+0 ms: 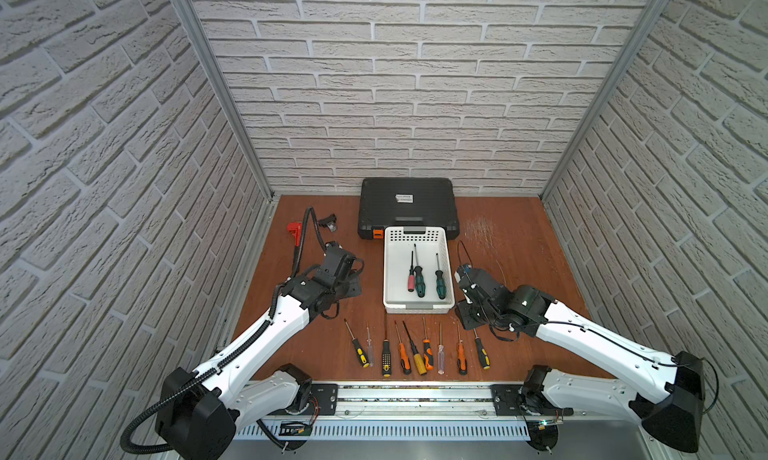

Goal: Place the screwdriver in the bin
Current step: 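Withdraw the left gripper while the right gripper moves to the yellow-black screwdriver, then close the right gripper on the yellow-black screwdriver's handle and lift it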

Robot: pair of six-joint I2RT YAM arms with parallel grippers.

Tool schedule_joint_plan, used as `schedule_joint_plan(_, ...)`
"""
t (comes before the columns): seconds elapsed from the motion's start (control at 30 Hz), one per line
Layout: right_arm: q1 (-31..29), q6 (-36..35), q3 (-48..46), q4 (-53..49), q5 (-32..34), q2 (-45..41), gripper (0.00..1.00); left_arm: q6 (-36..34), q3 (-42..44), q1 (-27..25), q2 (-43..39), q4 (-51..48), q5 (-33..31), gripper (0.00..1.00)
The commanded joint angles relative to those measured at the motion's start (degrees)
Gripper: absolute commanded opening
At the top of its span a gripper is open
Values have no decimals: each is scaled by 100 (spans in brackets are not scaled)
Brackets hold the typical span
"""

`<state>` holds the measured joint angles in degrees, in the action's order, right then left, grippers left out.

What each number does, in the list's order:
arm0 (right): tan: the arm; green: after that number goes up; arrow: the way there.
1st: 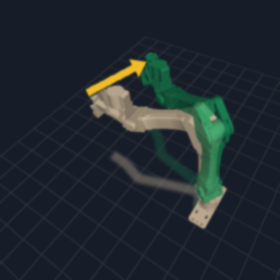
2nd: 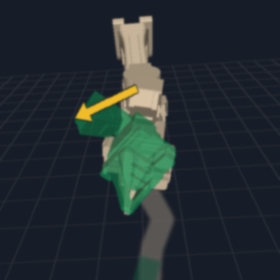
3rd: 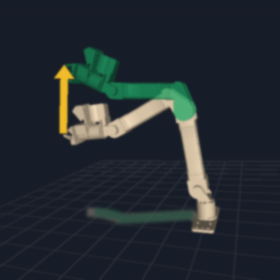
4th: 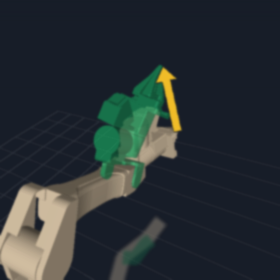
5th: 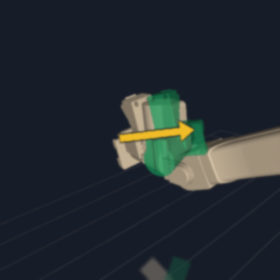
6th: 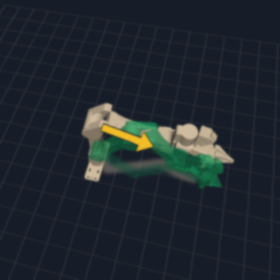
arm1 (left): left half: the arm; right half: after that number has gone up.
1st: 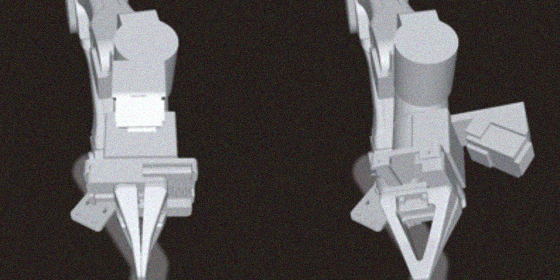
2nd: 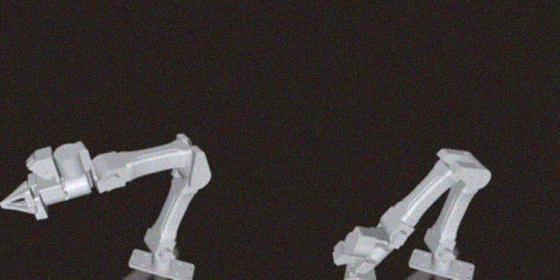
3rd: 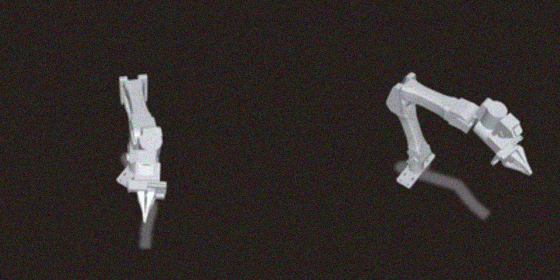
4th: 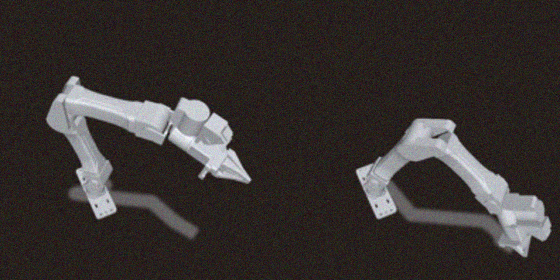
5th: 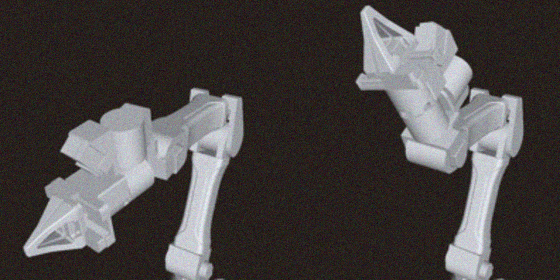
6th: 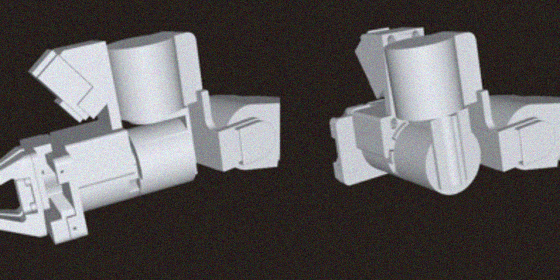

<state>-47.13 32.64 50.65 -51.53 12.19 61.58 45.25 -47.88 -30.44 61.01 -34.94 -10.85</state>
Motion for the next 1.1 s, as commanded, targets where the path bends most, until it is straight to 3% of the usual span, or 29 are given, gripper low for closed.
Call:
schedule_joint_plan(0.0, -232, 872, -307, -784, 336, -238, 45, 222, 79, 125, -175, 75, -366, 55)
schedule_joint_plan(0.27, -437, 1523, -959, -1048, 7, -81, 56, 438, 173, 135, 96, 136, -273, 55)
schedule_joint_plan(0.4, -437, 1759, -1233, -653, -177, -15, 58, 479, 229, 135, 142, 258, -199, 55)
schedule_joint_plan(1.07, 4, 1775, -1986, 303, -880, 356, 52, 623, 440, 269, 90, 329, -193, 55)
